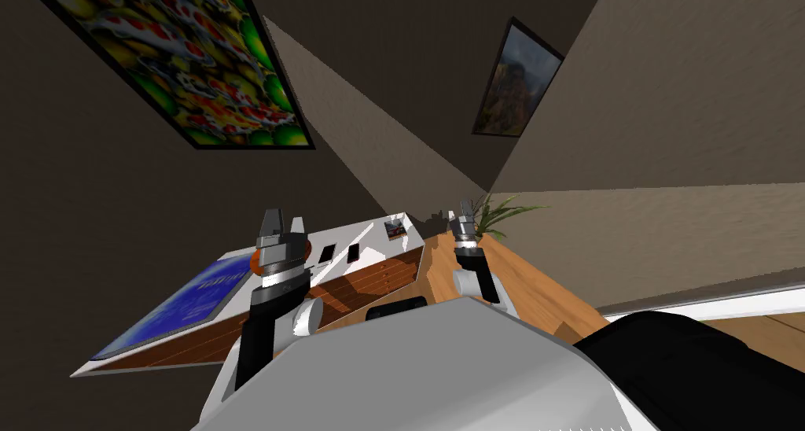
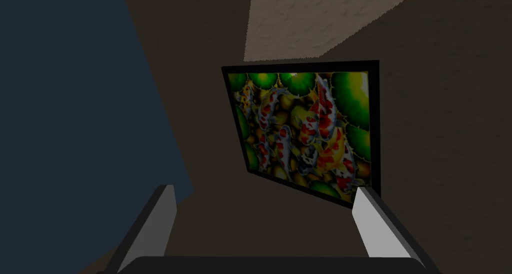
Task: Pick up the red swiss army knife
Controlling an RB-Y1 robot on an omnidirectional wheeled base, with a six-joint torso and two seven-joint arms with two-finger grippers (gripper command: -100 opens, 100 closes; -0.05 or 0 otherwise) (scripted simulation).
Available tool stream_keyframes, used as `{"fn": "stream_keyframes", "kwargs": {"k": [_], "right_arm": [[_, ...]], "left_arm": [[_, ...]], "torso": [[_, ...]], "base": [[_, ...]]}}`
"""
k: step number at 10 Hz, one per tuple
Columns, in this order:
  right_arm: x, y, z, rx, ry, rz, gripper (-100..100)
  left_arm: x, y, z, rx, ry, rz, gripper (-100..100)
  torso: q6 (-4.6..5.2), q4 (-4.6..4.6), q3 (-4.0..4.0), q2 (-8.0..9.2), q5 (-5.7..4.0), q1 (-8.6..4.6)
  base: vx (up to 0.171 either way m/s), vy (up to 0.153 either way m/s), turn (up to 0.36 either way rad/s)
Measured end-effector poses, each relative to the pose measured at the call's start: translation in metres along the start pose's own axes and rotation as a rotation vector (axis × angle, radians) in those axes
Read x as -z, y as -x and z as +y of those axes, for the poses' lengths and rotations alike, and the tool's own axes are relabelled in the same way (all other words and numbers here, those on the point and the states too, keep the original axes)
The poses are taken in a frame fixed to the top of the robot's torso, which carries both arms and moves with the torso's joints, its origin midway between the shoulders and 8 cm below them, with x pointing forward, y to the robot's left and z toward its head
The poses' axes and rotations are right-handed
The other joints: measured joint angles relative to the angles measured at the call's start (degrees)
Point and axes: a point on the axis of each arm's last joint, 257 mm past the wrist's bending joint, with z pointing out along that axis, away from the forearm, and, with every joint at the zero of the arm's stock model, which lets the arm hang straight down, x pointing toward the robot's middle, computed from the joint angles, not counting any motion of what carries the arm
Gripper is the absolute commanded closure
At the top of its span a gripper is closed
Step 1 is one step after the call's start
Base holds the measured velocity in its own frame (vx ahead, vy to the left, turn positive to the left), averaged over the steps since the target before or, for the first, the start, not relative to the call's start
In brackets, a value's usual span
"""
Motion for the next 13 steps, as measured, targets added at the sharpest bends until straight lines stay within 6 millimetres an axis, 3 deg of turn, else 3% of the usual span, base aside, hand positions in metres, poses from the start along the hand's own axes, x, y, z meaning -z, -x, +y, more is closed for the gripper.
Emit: {"fn": "stream_keyframes", "kwargs": {"k": [6,13], "right_arm": [[0.021,-0.031,-0.022,0.08,-0.06,0.182,-100],[0.076,-0.064,-0.069,0.18,-0.198,0.421,-100]], "left_arm": [[0.0,0.0,0.0,0.0,0.0,0.0,0],[0.0,0.0,0.0,0.0,0.0,0.0,0]], "torso": [[-0.01,0.01,0.02,0.04,-0.06,-0.26],[0.02,0.0,0.0,0.0,-0.07,-0.26]], "base": [[-0.015,-0.066,0.16],[-0.016,-0.069,0.196]]}}
